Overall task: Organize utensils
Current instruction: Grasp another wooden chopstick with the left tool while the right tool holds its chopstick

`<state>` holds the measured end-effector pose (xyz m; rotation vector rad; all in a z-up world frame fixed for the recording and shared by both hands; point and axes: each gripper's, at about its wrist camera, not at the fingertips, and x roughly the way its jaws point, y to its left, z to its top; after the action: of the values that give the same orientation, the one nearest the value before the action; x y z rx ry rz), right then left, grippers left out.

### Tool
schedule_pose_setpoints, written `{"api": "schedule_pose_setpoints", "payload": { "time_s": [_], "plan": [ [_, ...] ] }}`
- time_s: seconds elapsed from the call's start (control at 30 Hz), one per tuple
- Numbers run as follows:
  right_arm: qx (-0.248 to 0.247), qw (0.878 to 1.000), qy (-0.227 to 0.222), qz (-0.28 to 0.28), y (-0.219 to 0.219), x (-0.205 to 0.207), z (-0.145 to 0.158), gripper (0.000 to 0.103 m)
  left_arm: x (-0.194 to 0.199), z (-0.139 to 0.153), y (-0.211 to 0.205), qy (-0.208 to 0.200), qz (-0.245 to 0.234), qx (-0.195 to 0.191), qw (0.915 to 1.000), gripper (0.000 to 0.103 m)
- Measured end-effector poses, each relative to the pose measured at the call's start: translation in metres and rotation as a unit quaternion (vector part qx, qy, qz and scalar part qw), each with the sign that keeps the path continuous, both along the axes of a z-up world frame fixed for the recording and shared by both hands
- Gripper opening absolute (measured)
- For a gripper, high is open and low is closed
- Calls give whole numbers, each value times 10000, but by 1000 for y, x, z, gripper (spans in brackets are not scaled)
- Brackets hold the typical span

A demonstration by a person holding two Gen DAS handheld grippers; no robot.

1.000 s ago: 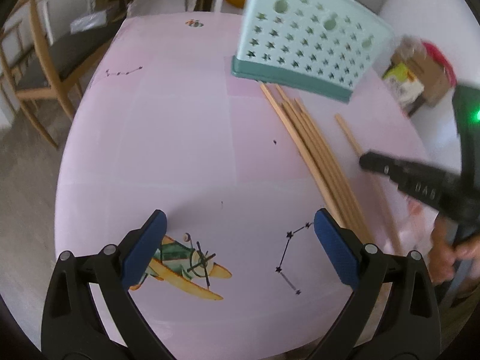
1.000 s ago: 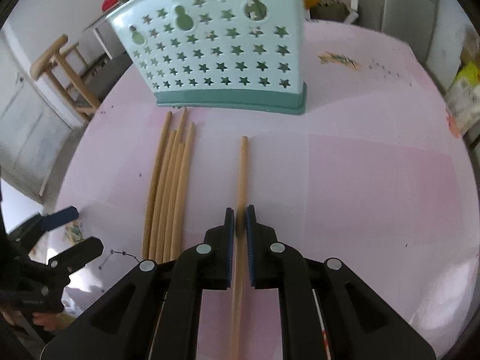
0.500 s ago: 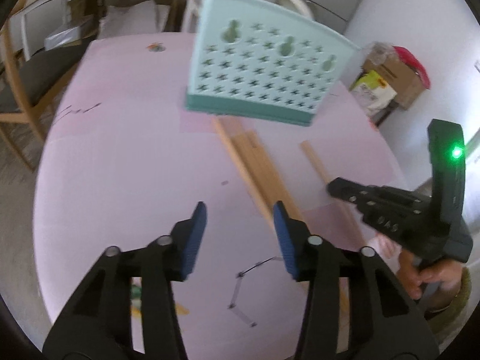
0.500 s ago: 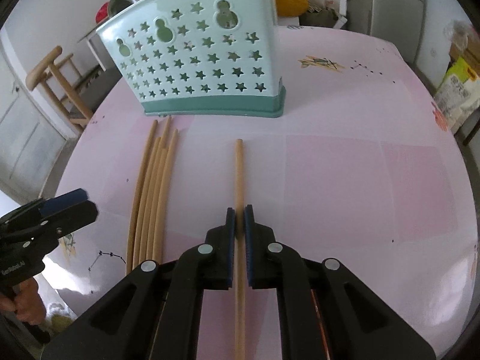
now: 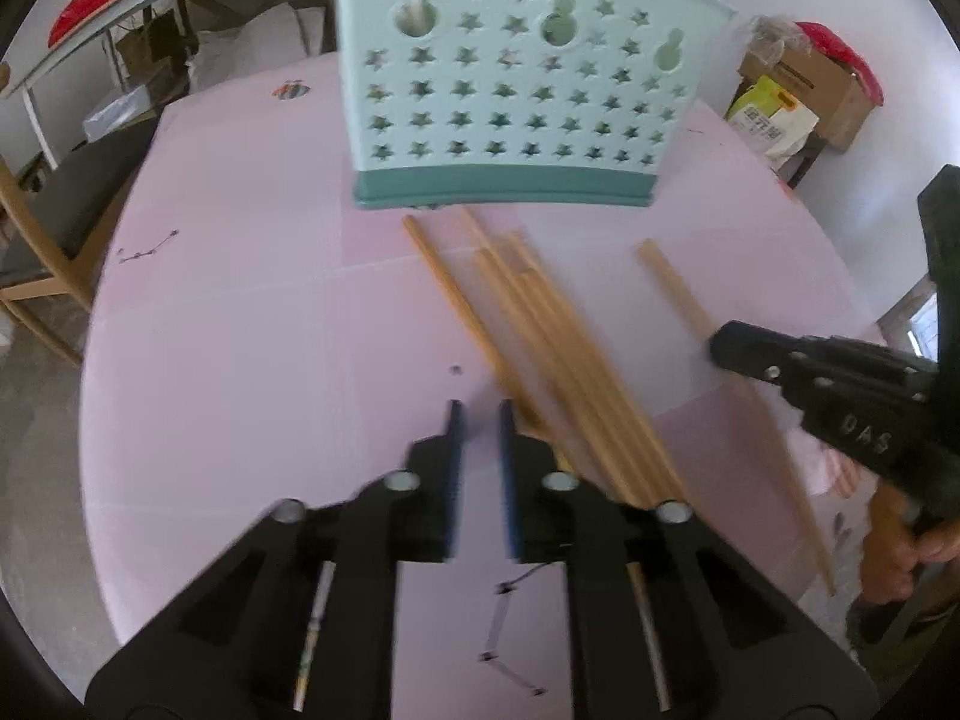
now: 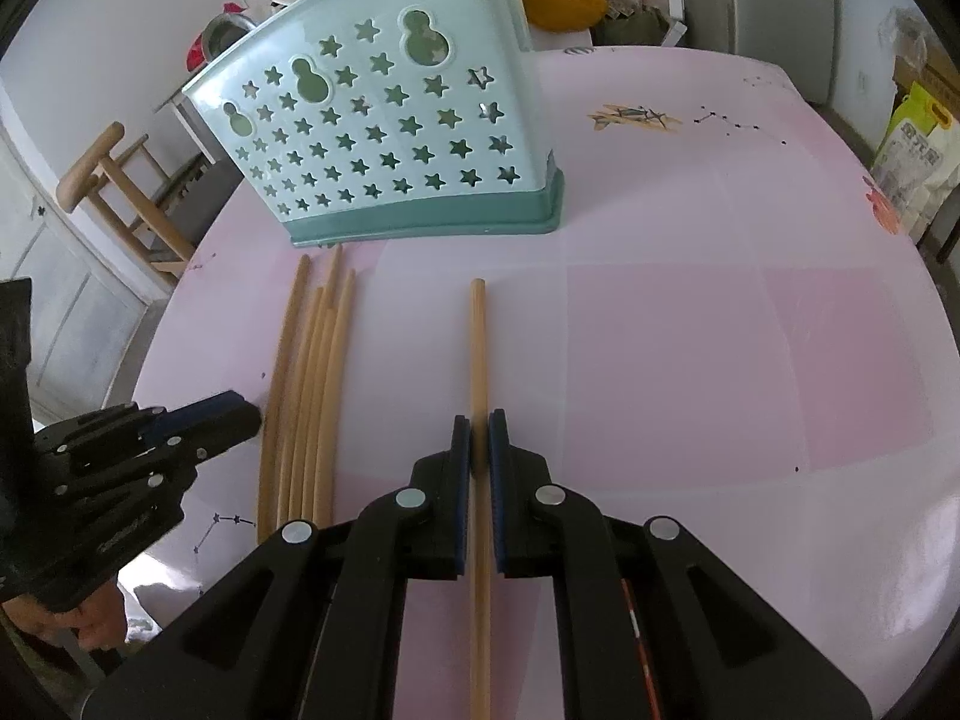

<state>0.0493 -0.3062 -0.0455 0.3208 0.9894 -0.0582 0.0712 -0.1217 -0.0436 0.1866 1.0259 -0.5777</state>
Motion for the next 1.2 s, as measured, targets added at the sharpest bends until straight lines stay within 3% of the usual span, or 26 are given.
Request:
{"api": "schedule_pose_setpoints", "payload": {
  "time_s": [0.3, 0.67, 1.07, 1.2],
  "plan": [
    [354, 9993, 122, -3, -9, 0, 1, 8, 21, 13, 23, 243, 201, -520, 9981, 8],
    [92, 9998, 153, 50, -7, 13, 5, 14, 45, 9, -9, 331, 6, -406, 9986, 23],
    [-599, 9977, 154, 265, 12, 33, 5, 15, 64, 3, -29, 55, 127, 355, 9993, 24],
    [-919, 9953, 115, 288, 19, 37, 5, 13, 72, 3, -30, -34, 274, 464, 9985, 11]
  ]
}}
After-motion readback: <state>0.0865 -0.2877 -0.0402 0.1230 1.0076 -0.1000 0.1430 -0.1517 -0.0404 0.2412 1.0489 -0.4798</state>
